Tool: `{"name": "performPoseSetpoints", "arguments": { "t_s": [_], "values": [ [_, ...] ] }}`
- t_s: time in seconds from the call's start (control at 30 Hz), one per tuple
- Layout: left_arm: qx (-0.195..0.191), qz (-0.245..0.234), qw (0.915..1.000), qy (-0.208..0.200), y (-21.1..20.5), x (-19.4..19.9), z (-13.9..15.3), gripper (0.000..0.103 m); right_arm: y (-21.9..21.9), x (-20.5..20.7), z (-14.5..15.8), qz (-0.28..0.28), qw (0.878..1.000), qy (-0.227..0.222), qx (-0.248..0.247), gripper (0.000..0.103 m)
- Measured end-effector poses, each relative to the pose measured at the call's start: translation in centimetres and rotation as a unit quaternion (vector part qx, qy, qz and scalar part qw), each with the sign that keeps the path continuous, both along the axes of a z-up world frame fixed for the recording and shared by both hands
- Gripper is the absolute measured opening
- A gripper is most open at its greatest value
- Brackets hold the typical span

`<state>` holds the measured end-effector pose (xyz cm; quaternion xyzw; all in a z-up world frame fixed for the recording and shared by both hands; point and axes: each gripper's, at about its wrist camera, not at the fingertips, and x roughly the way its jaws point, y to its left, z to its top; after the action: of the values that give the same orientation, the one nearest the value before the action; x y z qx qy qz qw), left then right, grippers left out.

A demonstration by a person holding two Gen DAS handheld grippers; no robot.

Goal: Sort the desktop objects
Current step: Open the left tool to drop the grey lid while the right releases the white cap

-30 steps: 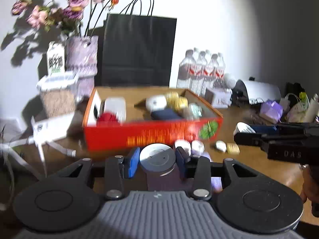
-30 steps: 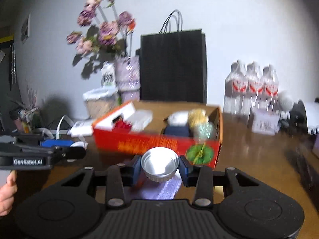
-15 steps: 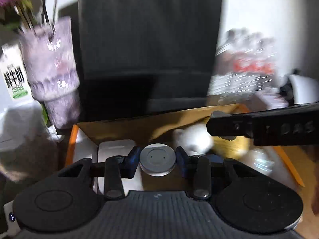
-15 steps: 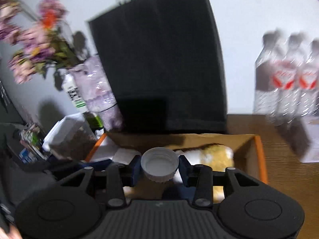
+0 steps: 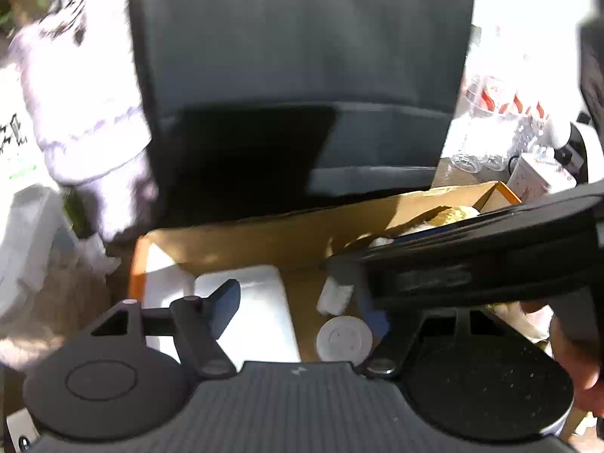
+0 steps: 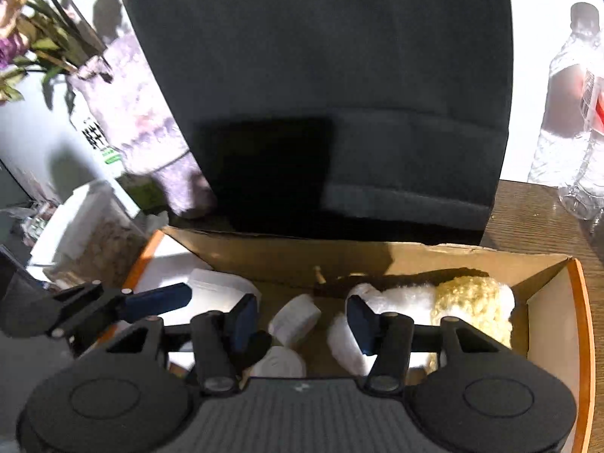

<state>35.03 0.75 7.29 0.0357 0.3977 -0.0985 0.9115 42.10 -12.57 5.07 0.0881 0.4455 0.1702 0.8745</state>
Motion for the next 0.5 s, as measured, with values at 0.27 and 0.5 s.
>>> {"name": "performPoseSetpoints", "arguments": {
  "t_s": [0.27, 0.5],
  "values": [
    [-0.02, 0.066, 0.9973, -0.025, 2.4, -4.8, 2.9, 0.09, -3.5, -7.2, 3.9, -0.041, 0.997, -0.053, -0.025, 0.065],
    [-0.048, 0.101, 0.9924, -0.05, 3.8, -13.3, 4.4, 0.097, -6.1, -19.1, 4.3, -0.05, 0.993, -0.106, -0.03, 0.067]
  ]
}}
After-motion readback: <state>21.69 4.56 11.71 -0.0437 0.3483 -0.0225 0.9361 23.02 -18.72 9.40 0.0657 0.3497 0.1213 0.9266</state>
